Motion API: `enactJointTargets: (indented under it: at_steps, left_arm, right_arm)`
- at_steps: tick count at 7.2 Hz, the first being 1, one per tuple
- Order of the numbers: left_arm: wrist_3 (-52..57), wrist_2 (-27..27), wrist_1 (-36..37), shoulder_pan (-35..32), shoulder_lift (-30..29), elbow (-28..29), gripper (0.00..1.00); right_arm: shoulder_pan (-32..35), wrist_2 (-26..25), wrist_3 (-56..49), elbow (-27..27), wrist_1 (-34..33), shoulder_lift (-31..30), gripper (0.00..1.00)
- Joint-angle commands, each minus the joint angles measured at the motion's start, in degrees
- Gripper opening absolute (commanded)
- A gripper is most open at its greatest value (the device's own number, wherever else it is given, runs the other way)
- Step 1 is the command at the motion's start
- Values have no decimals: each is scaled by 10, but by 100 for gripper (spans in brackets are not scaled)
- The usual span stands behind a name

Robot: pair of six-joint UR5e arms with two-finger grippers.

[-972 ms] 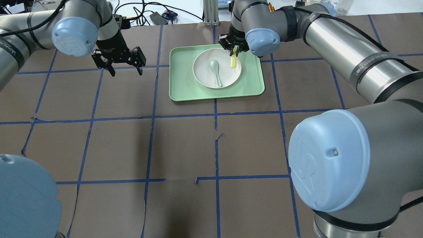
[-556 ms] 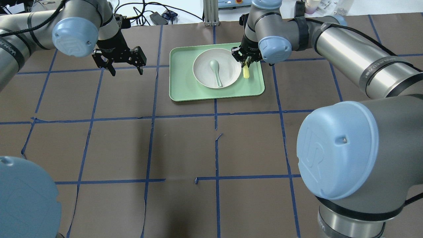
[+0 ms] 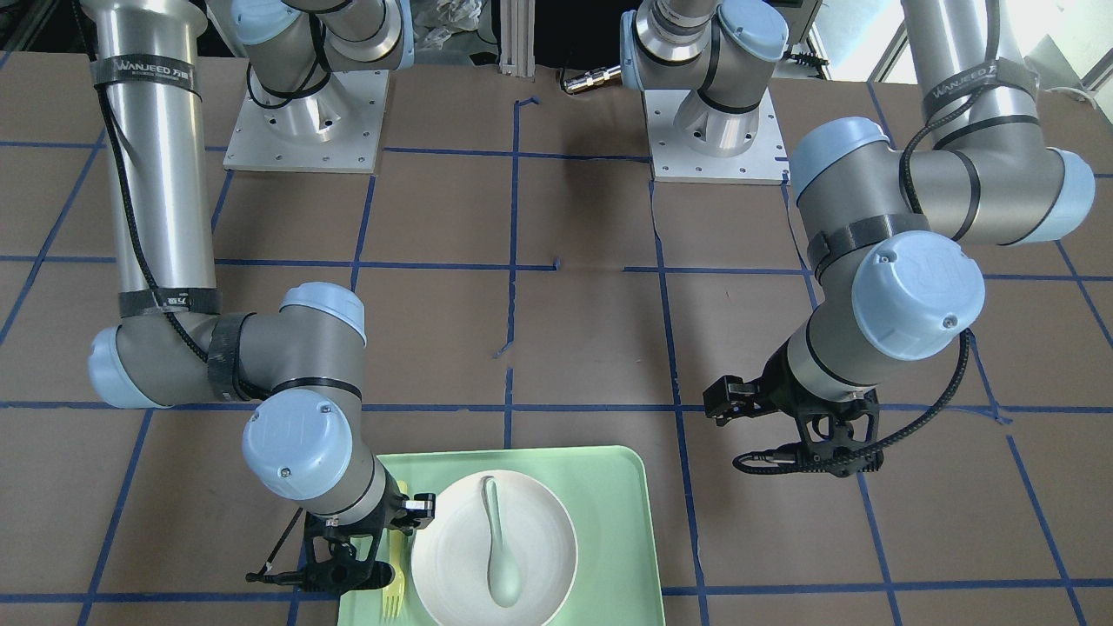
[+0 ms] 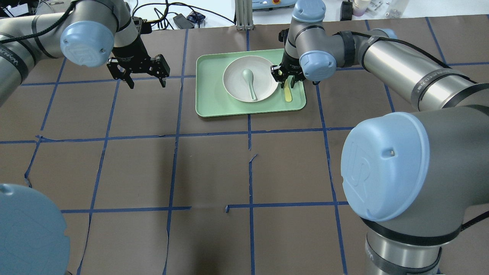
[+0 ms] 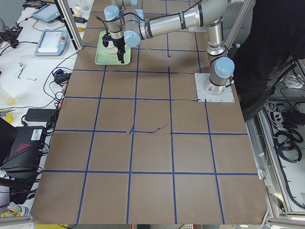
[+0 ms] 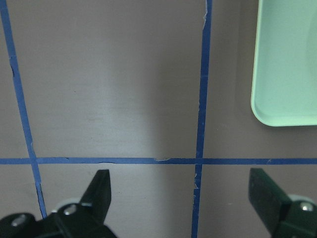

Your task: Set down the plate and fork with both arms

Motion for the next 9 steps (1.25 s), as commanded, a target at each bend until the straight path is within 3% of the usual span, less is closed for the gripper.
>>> enactJointTargets:
  at_steps: [1, 3, 6, 9]
  left_arm:
    - [0, -2, 0, -1, 7, 7, 100]
    - [-8, 3, -22, -5, 37, 4, 100]
    - [-75, 2, -120, -16, 90, 6, 100]
    - [-111, 3, -128, -80, 127, 2, 100]
  right_arm:
    - [0, -8, 4, 4, 2, -31, 100]
    - [-1, -54, 6, 9, 117, -119, 100]
    - [-1, -58, 9, 23, 276, -235, 100]
    - [1, -50, 9, 50, 318, -291, 100]
